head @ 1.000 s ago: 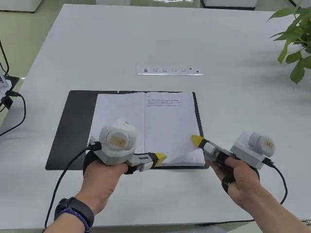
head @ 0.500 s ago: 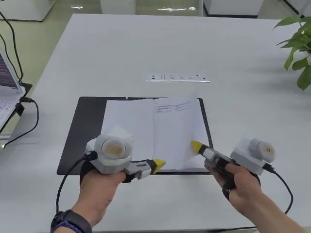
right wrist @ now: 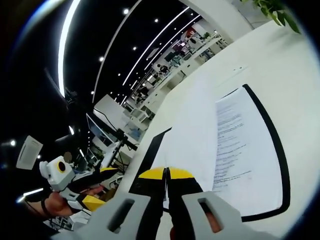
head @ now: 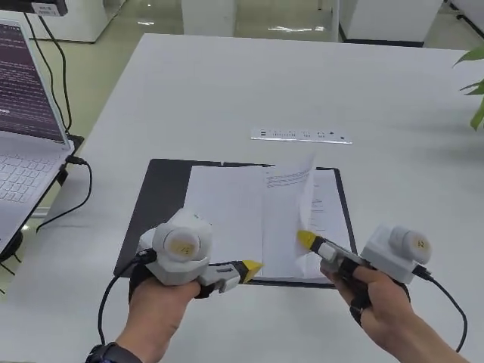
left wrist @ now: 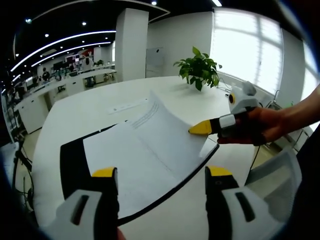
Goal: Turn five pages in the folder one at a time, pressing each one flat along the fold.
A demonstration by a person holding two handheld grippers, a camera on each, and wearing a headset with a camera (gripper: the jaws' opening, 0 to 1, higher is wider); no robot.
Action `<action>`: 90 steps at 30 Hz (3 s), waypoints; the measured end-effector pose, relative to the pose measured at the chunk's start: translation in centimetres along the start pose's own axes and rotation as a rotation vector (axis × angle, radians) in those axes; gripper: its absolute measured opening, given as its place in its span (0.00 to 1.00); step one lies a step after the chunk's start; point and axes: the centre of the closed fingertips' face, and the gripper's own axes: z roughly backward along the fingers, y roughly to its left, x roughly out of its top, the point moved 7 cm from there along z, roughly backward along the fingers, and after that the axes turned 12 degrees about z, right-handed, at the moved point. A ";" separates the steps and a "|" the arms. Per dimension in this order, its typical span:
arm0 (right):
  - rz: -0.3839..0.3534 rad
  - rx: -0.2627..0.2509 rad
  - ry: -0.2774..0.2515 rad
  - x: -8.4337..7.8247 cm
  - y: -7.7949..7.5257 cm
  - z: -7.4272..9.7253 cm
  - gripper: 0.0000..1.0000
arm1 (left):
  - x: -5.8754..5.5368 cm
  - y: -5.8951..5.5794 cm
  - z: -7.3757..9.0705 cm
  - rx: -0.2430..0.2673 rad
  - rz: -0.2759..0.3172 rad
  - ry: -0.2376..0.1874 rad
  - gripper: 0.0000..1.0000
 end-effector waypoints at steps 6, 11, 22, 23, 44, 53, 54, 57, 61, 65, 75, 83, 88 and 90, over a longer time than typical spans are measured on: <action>0.016 0.033 0.015 0.0 1.6 -1.6 0.00 | -0.3 0.9 1.2 0.026 0.022 -0.021 0.71; 0.022 0.056 0.022 0.0 2.6 -2.7 0.00 | -0.7 1.5 2.0 0.034 0.032 -0.025 0.71; 0.026 0.099 0.052 -1.3 4.5 -5.2 0.00 | -1.9 4.4 4.6 0.098 0.091 -0.056 0.73; 0.024 0.103 0.053 -1.4 4.8 -5.5 0.00 | -2.1 4.6 4.9 0.105 0.103 -0.063 0.73; 0.002 0.184 0.140 -4.2 8.8 -11.6 0.00 | -3.8 6.0 6.7 0.117 0.166 -0.084 0.75; -0.006 0.205 0.193 -5.5 9.7 -13.6 0.00 | -3.7 7.1 7.2 0.133 0.182 -0.091 0.75; -0.008 0.205 0.197 -5.6 9.8 -13.8 0.00 | -3.7 7.2 7.2 0.133 0.191 -0.097 0.75; -0.011 0.202 0.203 -5.7 10.0 -14.0 0.00 | -4.0 7.6 7.3 0.138 0.205 -0.102 0.75; -0.013 0.205 0.214 -6.2 10.2 -14.6 0.00 | -4.2 7.8 7.4 0.139 0.213 -0.100 0.74; -0.014 0.204 0.233 -6.8 10.6 -15.2 0.00 | -4.5 8.0 7.5 0.136 0.224 -0.102 0.74; -0.024 0.182 0.276 -8.0 10.2 -16.1 0.00 | -4.9 8.9 7.6 0.135 0.245 -0.100 0.74; -0.034 0.160 0.303 -9.3 10.1 -16.8 0.00 | -5.2 9.3 7.3 0.126 0.241 -0.092 0.73; -0.038 0.142 0.319 -10.1 9.5 -17.2 0.00 | -5.4 9.3 7.2 0.118 0.238 -0.083 0.73; -0.045 0.133 0.334 -10.5 9.2 -17.3 0.01 | -5.4 9.3 7.2 0.116 0.239 -0.080 0.73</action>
